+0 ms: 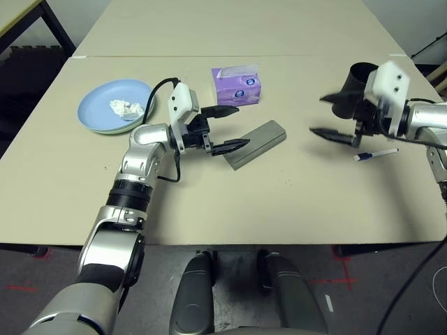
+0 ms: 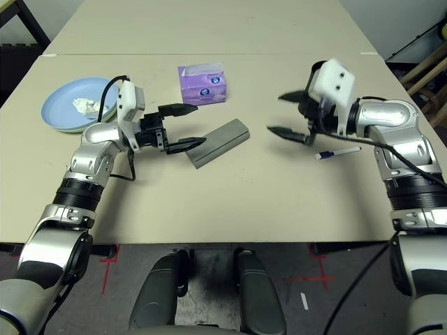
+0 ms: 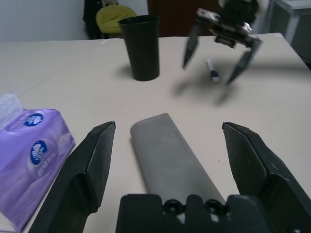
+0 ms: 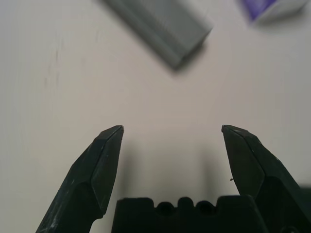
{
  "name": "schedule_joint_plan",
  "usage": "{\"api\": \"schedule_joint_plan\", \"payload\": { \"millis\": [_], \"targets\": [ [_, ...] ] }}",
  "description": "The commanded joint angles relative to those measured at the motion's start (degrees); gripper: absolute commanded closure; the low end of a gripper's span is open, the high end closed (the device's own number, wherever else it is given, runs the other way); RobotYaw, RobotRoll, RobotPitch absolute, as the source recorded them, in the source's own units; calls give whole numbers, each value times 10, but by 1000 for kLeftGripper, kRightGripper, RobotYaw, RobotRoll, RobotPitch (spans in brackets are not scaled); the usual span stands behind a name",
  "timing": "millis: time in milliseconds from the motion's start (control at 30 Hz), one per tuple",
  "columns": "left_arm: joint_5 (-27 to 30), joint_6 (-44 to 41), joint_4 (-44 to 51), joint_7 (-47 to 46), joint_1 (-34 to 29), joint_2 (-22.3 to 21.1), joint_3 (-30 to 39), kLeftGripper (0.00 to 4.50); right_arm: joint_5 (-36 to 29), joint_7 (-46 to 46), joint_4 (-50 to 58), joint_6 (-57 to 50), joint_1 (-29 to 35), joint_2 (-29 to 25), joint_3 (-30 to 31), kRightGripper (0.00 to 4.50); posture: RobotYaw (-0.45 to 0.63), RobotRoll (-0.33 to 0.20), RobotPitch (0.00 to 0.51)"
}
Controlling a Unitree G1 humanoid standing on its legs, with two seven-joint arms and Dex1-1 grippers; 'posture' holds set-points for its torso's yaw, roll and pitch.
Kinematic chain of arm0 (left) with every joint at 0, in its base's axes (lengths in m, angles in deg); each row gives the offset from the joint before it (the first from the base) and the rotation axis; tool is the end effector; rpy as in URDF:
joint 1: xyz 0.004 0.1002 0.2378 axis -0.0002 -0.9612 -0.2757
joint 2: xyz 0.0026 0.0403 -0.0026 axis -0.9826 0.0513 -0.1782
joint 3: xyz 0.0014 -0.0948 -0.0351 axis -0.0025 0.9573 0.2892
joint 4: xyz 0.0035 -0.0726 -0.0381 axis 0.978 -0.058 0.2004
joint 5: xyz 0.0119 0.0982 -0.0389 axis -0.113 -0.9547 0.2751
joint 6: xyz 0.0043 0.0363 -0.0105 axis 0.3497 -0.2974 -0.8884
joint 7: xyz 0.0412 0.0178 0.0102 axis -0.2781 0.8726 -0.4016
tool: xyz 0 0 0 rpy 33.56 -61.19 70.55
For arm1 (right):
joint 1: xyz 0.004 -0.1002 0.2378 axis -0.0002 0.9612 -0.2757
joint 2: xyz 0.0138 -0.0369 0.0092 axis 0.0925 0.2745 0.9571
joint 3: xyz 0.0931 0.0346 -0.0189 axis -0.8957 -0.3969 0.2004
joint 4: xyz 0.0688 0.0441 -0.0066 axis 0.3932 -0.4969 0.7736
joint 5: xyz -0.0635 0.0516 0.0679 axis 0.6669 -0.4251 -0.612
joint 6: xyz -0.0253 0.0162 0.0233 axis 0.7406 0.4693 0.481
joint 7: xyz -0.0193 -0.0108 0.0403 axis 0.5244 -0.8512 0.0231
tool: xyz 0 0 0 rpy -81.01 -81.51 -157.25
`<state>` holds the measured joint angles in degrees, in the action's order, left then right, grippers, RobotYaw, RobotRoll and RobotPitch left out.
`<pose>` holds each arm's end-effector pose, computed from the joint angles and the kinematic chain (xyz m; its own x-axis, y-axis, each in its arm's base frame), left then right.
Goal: Organize and tidy the items on the table.
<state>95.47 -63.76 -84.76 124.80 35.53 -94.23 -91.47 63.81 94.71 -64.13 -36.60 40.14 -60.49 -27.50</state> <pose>0.3383 0.1799 0.1853 0.3353 -0.9415 0.0334 0.8804 0.3258 0.3446 0.3113 -0.2850 0.2228 0.4820 0.6169 -0.6222 -0.8459 0.1426 -0.5139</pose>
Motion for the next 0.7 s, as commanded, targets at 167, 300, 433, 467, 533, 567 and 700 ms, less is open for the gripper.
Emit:
{"api": "schedule_joint_plan", "payload": {
  "millis": [167,300,433,467,533,567,700],
  "targets": [
    [-11,-11,-4,-19,10,0,-4,0,124,34,-135,135,-75,-14,72,45,122,0,201],
    [-9,-1,6,7,-4,-8,-12,0,187,36,-201,201,-124,-25,103,45,120,0,204],
    [-1,4,12,42,-18,-14,-17,0,244,16,-254,253,-167,-29,131,45,111,0,209],
    [-1,4,13,45,-19,-14,-17,0,251,15,-262,260,-173,-28,134,45,111,0,209],
    [-2,5,13,50,-19,-13,-17,0,263,16,-274,273,-181,-24,139,45,112,0,211],
    [-3,5,13,51,-19,-12,-16,0,267,16,-279,277,-184,-23,141,45,112,0,211],
    [-8,9,13,51,-19,-11,-18,0,275,15,-289,287,-188,-13,142,45,117,0,214]
  ]
}}
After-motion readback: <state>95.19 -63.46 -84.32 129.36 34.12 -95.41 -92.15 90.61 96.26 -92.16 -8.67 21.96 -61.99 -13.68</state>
